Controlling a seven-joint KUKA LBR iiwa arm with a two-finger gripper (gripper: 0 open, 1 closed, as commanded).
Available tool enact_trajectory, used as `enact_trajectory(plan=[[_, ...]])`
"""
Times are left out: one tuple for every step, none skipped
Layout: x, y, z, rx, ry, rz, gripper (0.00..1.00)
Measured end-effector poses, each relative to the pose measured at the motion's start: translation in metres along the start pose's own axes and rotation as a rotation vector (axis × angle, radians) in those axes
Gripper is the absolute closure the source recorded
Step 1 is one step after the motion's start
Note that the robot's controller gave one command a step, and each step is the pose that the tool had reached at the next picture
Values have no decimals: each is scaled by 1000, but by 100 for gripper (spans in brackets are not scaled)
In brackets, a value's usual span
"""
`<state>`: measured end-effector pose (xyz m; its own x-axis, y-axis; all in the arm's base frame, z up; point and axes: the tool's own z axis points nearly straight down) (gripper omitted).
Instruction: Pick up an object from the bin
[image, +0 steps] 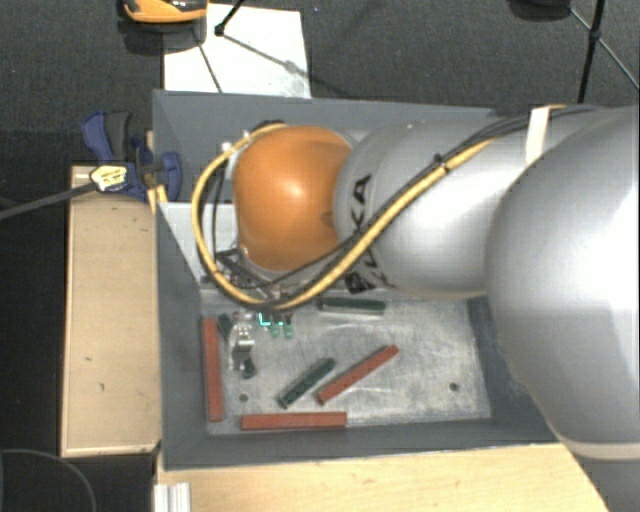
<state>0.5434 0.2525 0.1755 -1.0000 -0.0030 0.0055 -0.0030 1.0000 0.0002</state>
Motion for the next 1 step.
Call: enact_trajectory(plan=[[-2,-1,-4,-2,-8,4,0]])
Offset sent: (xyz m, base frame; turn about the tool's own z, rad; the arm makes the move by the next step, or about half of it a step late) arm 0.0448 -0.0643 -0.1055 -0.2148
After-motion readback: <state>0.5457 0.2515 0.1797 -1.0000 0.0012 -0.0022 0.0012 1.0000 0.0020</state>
